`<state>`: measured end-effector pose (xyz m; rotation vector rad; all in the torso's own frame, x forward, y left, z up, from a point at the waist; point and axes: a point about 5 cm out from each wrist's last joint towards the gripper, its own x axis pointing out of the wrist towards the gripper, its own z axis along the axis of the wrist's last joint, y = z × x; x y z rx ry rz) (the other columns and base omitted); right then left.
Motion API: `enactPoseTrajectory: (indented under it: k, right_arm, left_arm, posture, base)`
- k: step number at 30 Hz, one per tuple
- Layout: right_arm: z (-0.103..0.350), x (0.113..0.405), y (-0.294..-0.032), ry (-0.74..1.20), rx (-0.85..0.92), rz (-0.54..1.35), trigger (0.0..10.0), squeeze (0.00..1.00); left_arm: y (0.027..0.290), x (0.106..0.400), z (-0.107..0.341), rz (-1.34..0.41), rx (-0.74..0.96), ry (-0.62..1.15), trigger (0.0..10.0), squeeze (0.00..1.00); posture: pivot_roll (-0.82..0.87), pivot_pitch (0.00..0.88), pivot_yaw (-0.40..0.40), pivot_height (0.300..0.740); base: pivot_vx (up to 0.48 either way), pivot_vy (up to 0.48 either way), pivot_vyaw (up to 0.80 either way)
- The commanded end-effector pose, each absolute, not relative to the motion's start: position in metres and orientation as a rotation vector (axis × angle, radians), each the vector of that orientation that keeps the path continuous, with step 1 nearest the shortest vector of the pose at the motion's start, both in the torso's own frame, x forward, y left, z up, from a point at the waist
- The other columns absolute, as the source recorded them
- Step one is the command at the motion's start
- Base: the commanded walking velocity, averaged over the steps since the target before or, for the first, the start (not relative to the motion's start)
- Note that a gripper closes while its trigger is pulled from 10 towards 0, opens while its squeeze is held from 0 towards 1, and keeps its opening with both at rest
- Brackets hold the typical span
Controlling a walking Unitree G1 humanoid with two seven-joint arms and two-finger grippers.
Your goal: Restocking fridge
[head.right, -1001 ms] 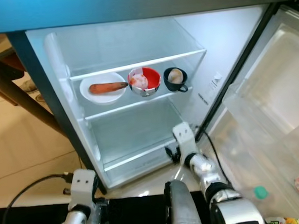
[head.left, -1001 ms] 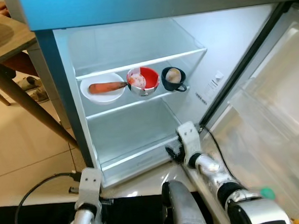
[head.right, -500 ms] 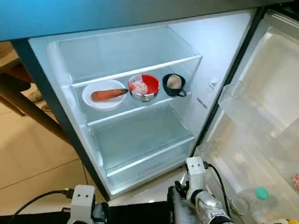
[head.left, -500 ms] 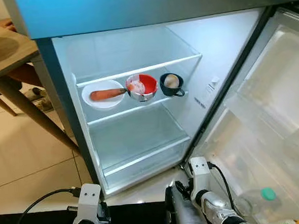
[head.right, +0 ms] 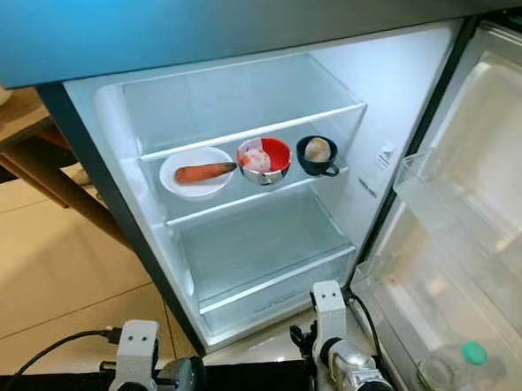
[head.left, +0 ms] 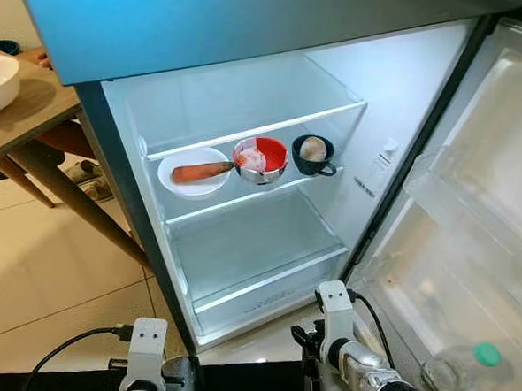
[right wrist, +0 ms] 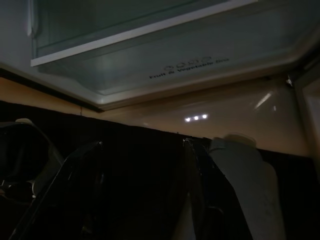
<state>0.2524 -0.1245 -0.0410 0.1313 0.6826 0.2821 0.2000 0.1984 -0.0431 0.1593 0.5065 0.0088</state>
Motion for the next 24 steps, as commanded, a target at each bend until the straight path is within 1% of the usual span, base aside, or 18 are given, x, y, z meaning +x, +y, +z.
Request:
enactPoseTrajectory:
  k: [1,7,11,15,24]
  right_arm:
    - [-0.04,0.254,-0.123,0.68,0.129,0.293,10.0,0.0]
    - [-0.037,0.256,-0.122,0.654,0.126,0.294,10.0,0.0]
    - [-0.039,0.254,-0.123,0.649,0.117,0.3,10.0,0.0]
    - [-0.044,0.248,-0.129,0.679,0.036,0.256,10.0,0.0]
    - [-0.046,0.245,-0.128,0.68,0.062,0.25,10.0,0.0]
  left_arm:
    - [0.201,0.195,-0.046,0.01,0.147,0.526,10.0,0.0]
    - [0.199,0.194,-0.047,0.008,0.138,0.516,10.0,0.0]
    - [0.198,0.194,-0.048,0.011,0.127,0.522,10.0,0.0]
    - [0.199,0.191,-0.053,0.011,0.141,0.546,10.0,0.0]
    - [0.198,0.187,-0.056,-0.004,0.145,0.555,10.0,0.0]
  posture:
    - [0.07,0.122,-0.069,0.601]
    - [0.06,0.122,-0.07,0.601]
    - [0.05,0.116,-0.072,0.616]
    - [0.02,0.109,-0.073,0.621]
    - [0.01,0.1,-0.073,0.621]
  base:
    - [0.0,0.0,0.0]
    - [0.0,0.0,0.0]
    - [0.0,0.0,0.0]
    - [0.0,0.0,0.0]
    - [0.0,0.0,0.0]
